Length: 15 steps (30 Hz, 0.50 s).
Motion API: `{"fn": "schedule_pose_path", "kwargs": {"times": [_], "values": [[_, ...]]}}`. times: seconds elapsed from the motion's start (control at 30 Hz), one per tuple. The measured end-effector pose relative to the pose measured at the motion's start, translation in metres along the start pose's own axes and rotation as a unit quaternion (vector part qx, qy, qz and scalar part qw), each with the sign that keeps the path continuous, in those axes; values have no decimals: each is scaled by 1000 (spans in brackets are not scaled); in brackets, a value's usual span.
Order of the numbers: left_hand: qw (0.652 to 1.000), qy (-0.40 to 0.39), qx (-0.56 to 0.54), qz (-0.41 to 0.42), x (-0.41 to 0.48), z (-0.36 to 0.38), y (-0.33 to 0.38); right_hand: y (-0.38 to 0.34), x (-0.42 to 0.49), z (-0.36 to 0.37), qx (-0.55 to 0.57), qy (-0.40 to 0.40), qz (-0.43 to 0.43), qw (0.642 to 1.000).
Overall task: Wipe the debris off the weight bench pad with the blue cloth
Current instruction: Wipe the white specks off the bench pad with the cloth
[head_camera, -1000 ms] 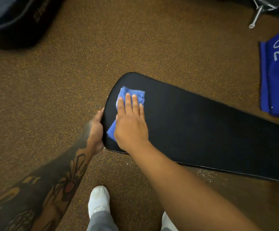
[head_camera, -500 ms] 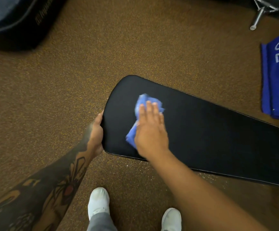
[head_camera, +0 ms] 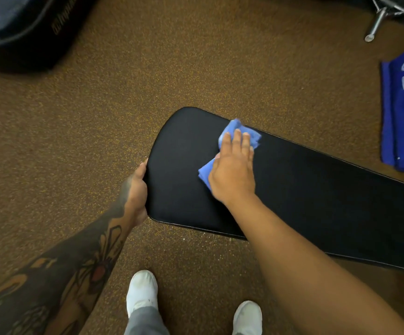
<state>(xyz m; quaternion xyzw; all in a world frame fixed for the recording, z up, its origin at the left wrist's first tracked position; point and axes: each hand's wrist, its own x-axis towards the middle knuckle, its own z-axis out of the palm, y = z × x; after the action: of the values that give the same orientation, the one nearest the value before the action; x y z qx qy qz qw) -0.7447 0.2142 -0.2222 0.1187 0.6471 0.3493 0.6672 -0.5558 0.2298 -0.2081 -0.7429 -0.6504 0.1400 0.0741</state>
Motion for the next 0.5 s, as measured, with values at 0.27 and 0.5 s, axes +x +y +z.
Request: {"fn": "schedule_pose_path", "kwargs": {"times": [0.27, 0.5], "values": [[1000, 3, 2, -8, 2, -1, -1, -7, 26, 1, -8, 17, 9, 1000], [1000, -9, -11, -2, 4, 0, -1, -3, 19, 2, -4, -26, -156, 987]]}}
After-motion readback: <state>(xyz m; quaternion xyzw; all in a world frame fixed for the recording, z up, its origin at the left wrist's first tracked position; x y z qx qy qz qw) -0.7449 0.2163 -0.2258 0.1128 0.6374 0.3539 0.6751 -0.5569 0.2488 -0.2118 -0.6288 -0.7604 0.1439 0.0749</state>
